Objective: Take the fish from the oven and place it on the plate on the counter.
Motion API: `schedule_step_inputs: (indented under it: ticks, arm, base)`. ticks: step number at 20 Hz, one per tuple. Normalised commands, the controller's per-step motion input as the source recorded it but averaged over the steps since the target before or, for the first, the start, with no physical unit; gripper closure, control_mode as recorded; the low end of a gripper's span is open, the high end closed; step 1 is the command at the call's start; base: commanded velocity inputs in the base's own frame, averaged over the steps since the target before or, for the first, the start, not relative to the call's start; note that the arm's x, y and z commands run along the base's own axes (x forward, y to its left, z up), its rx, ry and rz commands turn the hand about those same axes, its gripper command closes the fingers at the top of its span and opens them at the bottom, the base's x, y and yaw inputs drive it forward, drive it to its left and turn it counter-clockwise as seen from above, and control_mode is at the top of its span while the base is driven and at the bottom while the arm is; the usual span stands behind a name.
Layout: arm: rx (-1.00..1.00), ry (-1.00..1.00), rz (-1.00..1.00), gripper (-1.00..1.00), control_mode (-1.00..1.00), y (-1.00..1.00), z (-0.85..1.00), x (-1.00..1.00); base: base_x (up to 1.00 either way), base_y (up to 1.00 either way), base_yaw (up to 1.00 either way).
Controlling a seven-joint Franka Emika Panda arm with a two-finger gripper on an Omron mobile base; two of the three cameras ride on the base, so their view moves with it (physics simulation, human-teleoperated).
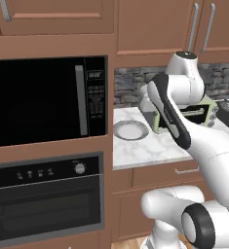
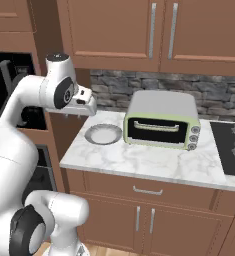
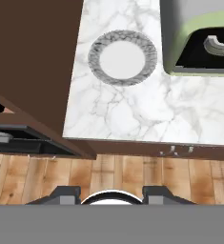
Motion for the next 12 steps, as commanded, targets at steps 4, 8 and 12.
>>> schedule_step_inputs:
  ticks: [4, 8, 12]
  arm:
    - [-0.01, -0.12, 0.03, -1.00, -1.00, 0.11, 0.00, -0.31]
    - [-0.11, -0.19, 0.10, -1.00, -1.00, 0.78, 0.00, -0.47]
    - [-0.18, -0.21, 0.08, -1.00, -1.00, 1.00, 0.00, -0.49]
  base:
    - [0.00, 0.00, 0.00]
    - [0.00, 0.00, 0.00]
    - [0.00, 0.00, 0.00]
